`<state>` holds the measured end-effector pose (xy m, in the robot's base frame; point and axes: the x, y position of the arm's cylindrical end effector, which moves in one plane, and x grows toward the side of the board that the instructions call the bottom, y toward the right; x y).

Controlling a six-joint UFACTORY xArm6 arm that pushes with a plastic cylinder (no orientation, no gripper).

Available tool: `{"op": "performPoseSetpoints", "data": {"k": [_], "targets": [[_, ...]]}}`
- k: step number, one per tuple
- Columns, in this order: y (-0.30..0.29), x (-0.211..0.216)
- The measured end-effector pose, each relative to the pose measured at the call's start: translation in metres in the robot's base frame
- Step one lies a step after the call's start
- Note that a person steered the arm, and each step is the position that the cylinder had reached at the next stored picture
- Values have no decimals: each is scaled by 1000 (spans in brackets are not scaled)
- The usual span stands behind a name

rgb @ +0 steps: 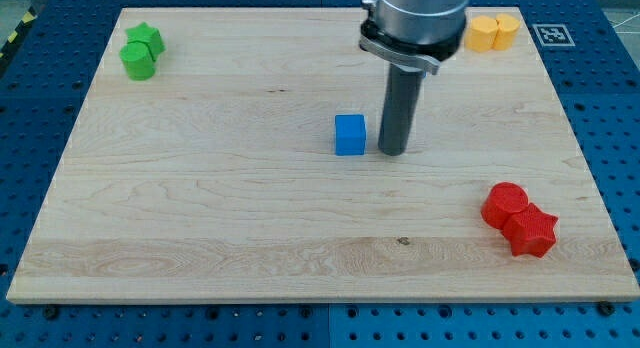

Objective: Push the blue triangle to the blue cube

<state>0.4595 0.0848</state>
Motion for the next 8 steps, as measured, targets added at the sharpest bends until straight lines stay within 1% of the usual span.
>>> {"op": "performPoseSetpoints", "data": {"k": [1,2,3,4,5,6,7,8], "targets": [[4,4],[24,-5],[43,-51],[65,-70],[66,-92],[71,-127],[71,-174],[70,-208]]}}
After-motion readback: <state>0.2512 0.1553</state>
